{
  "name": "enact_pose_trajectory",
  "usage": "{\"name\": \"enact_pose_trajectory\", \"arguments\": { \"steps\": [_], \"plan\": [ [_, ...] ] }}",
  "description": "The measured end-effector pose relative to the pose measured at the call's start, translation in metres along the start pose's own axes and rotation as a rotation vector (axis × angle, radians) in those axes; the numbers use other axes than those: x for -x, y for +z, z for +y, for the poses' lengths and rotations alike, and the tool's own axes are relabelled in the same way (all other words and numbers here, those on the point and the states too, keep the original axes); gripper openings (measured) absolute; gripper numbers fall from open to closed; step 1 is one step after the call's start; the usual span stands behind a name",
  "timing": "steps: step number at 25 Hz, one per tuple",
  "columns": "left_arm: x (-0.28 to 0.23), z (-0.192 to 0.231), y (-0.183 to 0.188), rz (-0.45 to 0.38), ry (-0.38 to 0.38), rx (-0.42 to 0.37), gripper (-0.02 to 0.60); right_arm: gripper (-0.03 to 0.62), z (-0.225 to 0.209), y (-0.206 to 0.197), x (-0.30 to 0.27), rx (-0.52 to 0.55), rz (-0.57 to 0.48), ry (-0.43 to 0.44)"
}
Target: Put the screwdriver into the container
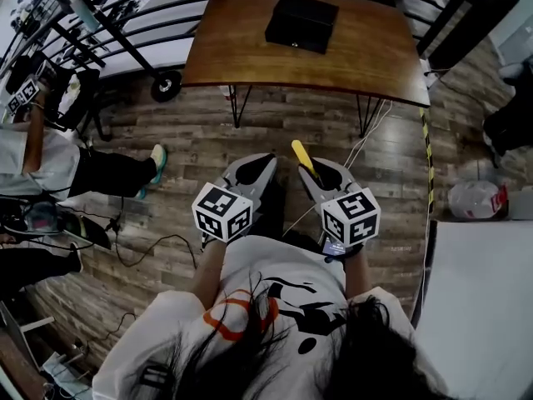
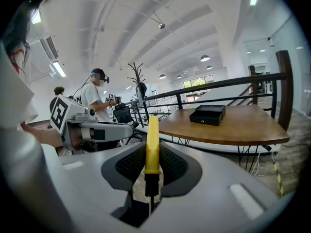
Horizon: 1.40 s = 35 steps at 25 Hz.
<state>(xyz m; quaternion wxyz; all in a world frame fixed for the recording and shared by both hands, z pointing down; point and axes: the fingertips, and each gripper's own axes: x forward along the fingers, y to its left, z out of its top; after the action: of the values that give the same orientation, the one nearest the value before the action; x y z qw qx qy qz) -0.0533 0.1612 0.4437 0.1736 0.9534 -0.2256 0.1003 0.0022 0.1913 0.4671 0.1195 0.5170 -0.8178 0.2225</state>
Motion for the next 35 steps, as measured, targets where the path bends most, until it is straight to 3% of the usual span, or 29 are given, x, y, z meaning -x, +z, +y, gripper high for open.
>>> {"name": "enact_pose_trajectory", "arguments": {
  "steps": [8,17,26,35],
  "plan": [
    [-0.071,0.061,0.031,0.037,-0.055,-0.033,0.0,0.109,-0.061,0.033,-0.06,-0.029,0.024,-0.051],
    [-0.13,0.148,0.068,0.065,-0.104,-0.011,0.0,0.109,-0.11,0.079,-0.143,-0.051,0.087,-0.089],
    [-0.167,0.224,0.096,0.065,-0.114,0.006,0.0,0.109,-0.135,0.108,-0.205,-0.064,0.121,-0.107],
    [-0.188,0.248,0.123,0.065,-0.153,-0.011,0.0,0.109,-0.162,0.141,-0.219,-0.076,0.086,-0.169]
  ]
}}
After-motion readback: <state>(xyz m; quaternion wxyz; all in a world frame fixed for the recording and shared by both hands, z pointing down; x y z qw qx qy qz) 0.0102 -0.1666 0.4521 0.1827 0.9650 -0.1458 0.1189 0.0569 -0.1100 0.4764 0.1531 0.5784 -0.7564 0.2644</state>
